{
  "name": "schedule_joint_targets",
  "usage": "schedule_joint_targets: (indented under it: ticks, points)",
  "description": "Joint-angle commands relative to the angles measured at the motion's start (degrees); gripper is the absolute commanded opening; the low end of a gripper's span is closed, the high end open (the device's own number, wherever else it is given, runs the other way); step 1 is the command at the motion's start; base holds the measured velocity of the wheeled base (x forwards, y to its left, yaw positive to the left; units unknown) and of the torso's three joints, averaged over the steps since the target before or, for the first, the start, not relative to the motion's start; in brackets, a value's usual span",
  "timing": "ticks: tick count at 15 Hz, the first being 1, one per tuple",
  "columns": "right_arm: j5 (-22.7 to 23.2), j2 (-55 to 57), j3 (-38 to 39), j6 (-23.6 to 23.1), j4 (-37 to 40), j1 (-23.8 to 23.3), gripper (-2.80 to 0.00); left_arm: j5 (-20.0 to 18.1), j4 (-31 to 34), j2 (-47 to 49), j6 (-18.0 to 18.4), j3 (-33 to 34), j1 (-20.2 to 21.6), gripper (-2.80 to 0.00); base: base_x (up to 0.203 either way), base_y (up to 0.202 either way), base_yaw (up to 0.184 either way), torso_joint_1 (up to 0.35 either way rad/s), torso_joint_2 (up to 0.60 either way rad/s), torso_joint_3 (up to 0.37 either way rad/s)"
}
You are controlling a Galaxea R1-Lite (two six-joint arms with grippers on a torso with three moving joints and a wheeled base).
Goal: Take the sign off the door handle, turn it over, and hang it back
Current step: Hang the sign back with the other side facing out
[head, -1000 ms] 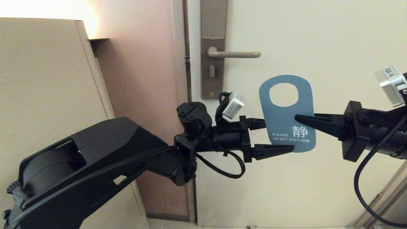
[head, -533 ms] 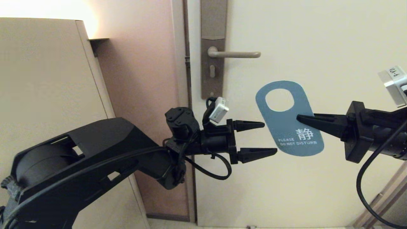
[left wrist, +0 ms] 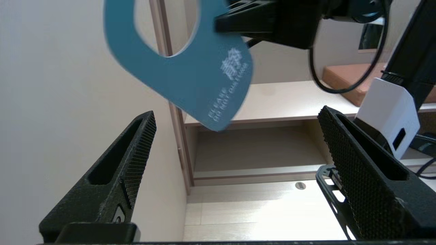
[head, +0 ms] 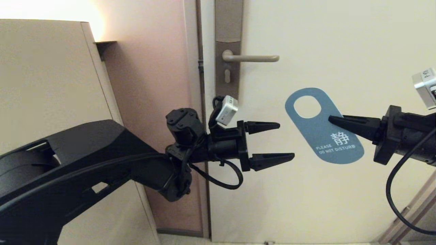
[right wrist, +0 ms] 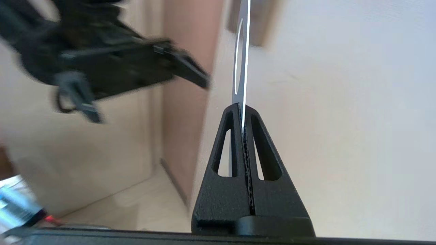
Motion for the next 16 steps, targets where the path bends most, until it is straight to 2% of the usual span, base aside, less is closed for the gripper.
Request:
schedule_joint_targets:
  ticks: [1,5,7,12,14,16]
  points:
    - [-0.89,-0.17,0.00,-0.07,-0.23,-0.53,-2.80,-0.22,-0.43,-2.15,0.74,2.23,0.80,0.00,0.000,0.000,0.000,0.000,0.00,0.000]
    - [-1.51,-0.26,-0.18,1.37,-0.23,-1.54,-2.80,3.60,-0.21,-6.75,4.84,10.47,3.07,0.00,0.000,0.000,0.000,0.000,0.00,0.000]
    - [-3.79,-0.35,-0.11,1.93,-0.23,-2.81,-2.80,6.38,0.15,-9.00,9.04,13.73,4.81,0.00,0.000,0.000,0.000,0.000,0.00,0.000]
    - [-6.77,-0.79,0.27,2.50,-0.23,-6.19,-2.80,18.38,5.50,-14.91,21.41,19.15,8.08,0.00,0.000,0.000,0.000,0.000,0.00,0.000]
    - [-8.94,-0.87,0.01,4.04,-0.31,-6.30,-2.80,22.45,8.60,-17.54,24.64,20.24,9.50,0.00,0.000,0.000,0.000,0.000,0.00,0.000]
    - [-9.74,-1.68,0.56,4.64,-0.28,-6.83,-2.80,29.11,11.58,-19.91,27.34,21.75,10.16,0.00,0.000,0.000,0.000,0.000,0.00,0.000]
